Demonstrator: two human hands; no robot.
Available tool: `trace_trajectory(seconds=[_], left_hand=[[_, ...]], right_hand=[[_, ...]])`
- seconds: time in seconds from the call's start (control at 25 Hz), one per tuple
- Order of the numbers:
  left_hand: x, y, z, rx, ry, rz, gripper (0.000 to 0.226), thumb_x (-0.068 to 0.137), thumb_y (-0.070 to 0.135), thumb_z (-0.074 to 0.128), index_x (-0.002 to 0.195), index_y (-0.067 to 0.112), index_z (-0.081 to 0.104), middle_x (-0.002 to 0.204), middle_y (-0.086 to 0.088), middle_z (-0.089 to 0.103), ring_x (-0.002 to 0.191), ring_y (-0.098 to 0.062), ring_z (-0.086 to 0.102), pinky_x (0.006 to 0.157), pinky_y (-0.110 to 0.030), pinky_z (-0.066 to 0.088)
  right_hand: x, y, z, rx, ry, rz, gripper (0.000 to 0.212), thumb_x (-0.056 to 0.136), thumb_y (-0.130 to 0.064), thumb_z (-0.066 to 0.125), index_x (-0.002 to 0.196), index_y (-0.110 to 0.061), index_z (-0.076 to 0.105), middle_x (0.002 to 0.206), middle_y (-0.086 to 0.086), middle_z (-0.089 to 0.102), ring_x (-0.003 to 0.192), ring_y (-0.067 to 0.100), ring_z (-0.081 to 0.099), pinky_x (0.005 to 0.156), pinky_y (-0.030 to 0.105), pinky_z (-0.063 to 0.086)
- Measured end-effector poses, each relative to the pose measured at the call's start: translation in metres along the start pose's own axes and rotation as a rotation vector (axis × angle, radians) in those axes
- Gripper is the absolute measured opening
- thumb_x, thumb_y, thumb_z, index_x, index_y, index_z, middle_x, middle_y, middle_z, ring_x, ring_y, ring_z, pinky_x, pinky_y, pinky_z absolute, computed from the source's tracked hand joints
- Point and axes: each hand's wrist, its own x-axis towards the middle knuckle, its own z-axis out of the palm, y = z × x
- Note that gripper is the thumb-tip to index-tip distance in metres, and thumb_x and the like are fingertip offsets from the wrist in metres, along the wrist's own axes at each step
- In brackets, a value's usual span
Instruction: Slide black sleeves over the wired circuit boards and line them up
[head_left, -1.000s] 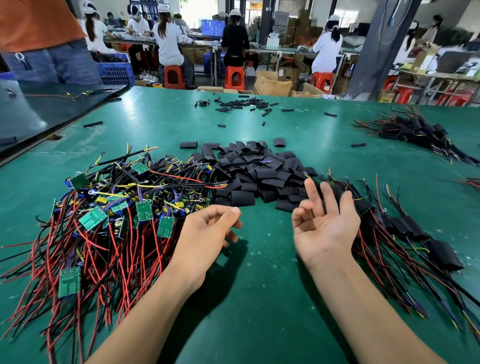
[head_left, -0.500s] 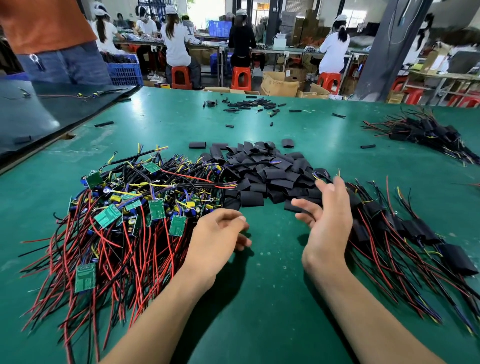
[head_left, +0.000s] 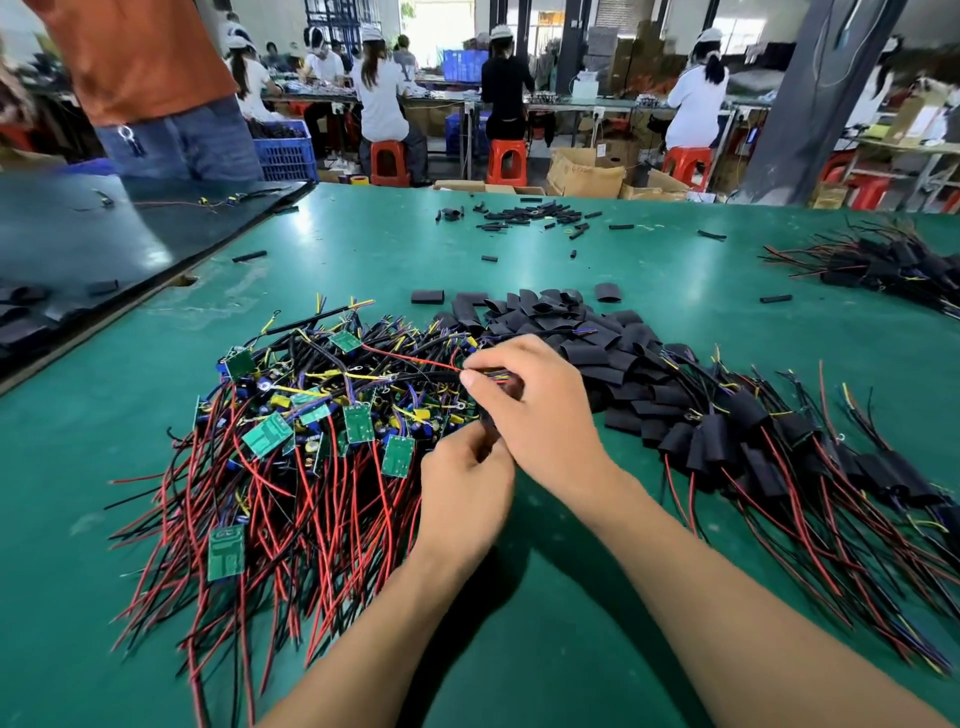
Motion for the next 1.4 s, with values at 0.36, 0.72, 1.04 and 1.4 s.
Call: trace_trajectory(seconds=[0.36, 0.72, 1.04, 1.4], left_hand=[[0.006, -0.008, -0.005, -0.045, -0.077, 0.033, 0.014, 0.092, 0.015, 0.062, 0.078, 0.013, 0.065, 0.058, -0.001, 0.060, 0.050, -0.018, 0.043, 0.051, -0.031, 0.037], [0.010, -0.008, -0.007, -0.023, -0.091, 0.054, 0.013, 0.093, 0.012, 0.061, 0.081, 0.013, 0.067, 0.050, 0.000, 0.057, 0.039, -0.016, 0.047, 0.042, -0.020, 0.036], [0.009, 0.003, -0.004, -0.265, -0.126, -0.116, 0.029, 0.103, 0.033, 0.047, 0.097, 0.011, 0.066, 0.091, -0.011, 0.072, 0.054, -0.023, 0.065, 0.043, -0.024, 0.039], [0.005, 0.005, -0.006, -0.478, -0.199, -0.169, 0.022, 0.090, 0.002, 0.066, 0.111, 0.010, 0.065, 0.090, -0.007, 0.078, 0.064, -0.017, 0.069, 0.059, -0.026, 0.049]], right_hand=[[0.036, -0.008, 0.003, -0.196, -0.330, 0.114, 0.004, 0.088, -0.032, 0.072, 0.084, -0.034, 0.071, 0.088, -0.014, 0.070, 0.091, 0.012, 0.062, 0.097, 0.048, 0.045], [0.011, 0.005, -0.031, 0.161, -0.056, 0.106, 0.014, 0.095, -0.031, 0.065, 0.085, -0.029, 0.075, 0.070, -0.018, 0.071, 0.058, -0.002, 0.056, 0.062, 0.013, 0.041], [-0.039, 0.042, -0.076, 0.457, -0.473, 0.432, 0.014, 0.091, -0.020, 0.068, 0.080, -0.016, 0.076, 0.079, 0.006, 0.071, 0.058, 0.013, 0.047, 0.050, 0.020, 0.031], [-0.043, 0.045, -0.076, 0.424, -0.626, 0.428, 0.055, 0.082, -0.071, 0.063, 0.081, -0.018, 0.076, 0.084, 0.002, 0.074, 0.062, 0.008, 0.053, 0.054, 0.017, 0.040]])
